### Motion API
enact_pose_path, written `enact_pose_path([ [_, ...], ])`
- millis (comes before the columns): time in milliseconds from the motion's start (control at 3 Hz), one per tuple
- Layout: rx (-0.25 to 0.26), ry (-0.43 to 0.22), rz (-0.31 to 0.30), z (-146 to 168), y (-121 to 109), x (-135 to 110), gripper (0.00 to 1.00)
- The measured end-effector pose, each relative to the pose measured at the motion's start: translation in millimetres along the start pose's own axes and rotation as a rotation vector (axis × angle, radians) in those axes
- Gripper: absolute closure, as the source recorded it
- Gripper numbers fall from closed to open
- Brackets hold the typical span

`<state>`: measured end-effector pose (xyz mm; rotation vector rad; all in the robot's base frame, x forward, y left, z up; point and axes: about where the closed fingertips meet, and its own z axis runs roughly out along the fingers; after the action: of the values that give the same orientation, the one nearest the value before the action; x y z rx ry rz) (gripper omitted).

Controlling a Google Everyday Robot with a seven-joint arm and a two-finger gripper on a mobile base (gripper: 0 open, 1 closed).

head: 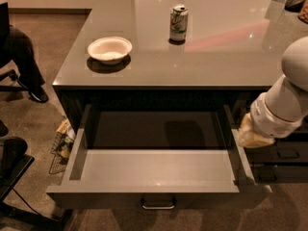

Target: Open top drawer

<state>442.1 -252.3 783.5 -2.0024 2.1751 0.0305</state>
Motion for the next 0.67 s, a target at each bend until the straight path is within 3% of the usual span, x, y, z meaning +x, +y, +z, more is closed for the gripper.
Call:
enact_pose_path([
  [333, 0.015, -0.184, 0.001, 44.0, -30.4, -9.6, 1.00],
  [667, -0.002, -0.225, 0.002, 59.5, -33.5, -12.9, 1.00],
])
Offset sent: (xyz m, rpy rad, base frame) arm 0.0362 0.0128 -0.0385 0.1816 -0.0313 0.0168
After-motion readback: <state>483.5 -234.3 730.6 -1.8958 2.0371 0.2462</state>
